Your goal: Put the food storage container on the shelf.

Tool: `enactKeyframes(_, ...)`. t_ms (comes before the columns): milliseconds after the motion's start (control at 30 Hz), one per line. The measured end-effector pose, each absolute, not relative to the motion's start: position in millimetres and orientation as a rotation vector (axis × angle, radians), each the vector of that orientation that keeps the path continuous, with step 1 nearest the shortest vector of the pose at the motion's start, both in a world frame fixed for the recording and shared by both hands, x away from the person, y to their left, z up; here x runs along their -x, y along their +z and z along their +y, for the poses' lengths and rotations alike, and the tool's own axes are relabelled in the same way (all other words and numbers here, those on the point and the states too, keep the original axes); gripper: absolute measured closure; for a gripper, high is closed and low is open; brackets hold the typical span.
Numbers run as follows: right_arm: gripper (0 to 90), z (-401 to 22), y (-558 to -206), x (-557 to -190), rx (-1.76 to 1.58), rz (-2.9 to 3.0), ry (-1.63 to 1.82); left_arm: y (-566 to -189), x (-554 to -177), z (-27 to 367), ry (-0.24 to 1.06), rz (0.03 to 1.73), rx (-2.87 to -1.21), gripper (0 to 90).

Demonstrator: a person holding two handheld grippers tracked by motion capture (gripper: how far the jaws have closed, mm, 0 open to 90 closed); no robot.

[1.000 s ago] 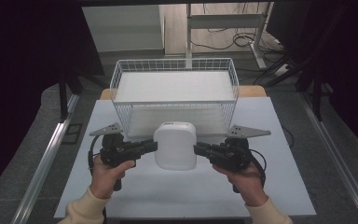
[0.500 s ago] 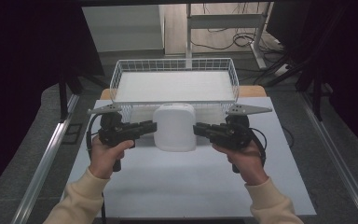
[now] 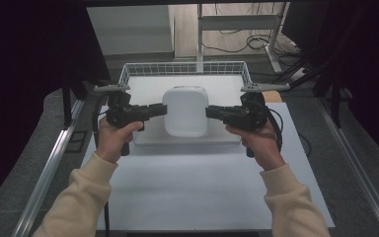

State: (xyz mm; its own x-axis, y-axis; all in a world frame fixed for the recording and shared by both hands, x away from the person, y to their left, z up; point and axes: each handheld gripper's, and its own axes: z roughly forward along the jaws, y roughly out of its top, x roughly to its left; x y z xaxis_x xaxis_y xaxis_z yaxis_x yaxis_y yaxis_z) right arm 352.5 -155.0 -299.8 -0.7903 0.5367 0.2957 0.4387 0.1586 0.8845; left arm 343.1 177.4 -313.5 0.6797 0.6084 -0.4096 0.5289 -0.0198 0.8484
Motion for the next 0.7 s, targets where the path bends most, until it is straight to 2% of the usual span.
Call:
enactKeyframes(467, 81.0, -151.9, -274.8, -391.0, -0.997, 2.313, 1.757, -286.0, -377.7, 180.2, 0.089, 0.95, -1.674, 78.0)
enactKeyframes(700, 80.7, -149.5, -273.0, -418.4, -1.036, 2.33, 1.755, -285.9, -406.3, 181.6, 0.038, 1.005, -1.665, 77.8)
